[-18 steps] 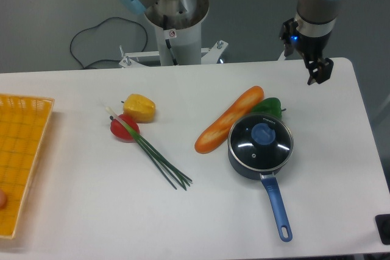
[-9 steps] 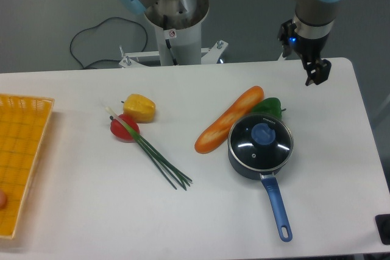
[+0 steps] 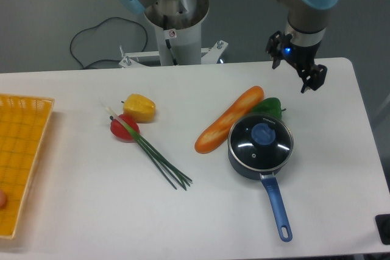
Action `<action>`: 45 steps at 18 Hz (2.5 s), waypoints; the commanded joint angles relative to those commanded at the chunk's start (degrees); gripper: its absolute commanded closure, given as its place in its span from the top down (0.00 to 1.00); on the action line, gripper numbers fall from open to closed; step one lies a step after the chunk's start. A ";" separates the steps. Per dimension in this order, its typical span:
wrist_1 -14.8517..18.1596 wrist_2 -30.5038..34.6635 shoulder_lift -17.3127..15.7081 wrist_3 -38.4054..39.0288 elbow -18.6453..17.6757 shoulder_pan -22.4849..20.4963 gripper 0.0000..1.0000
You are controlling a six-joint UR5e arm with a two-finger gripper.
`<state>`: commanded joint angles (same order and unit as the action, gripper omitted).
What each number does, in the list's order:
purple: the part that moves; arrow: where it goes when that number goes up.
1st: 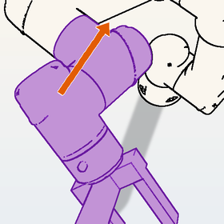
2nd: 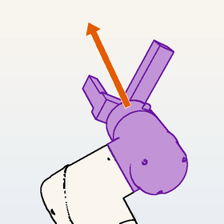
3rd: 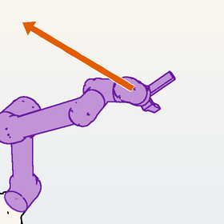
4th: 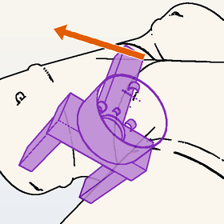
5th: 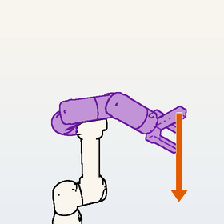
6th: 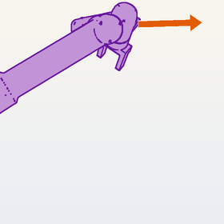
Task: Open the lid
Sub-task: 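Move the open gripper down over the blue knob of the pot lid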
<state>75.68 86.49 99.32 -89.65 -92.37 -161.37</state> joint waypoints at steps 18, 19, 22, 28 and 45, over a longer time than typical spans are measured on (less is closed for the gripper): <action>-3.78 0.61 1.49 7.81 -0.09 1.85 1.00; -3.78 0.61 1.76 8.43 0.17 1.93 1.00; -6.23 0.44 2.81 11.06 0.79 2.72 1.00; -8.44 0.53 5.62 14.50 2.46 4.75 1.00; -4.31 0.61 11.86 15.73 2.90 7.03 1.00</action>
<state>71.37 87.10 111.18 -73.91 -89.47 -154.34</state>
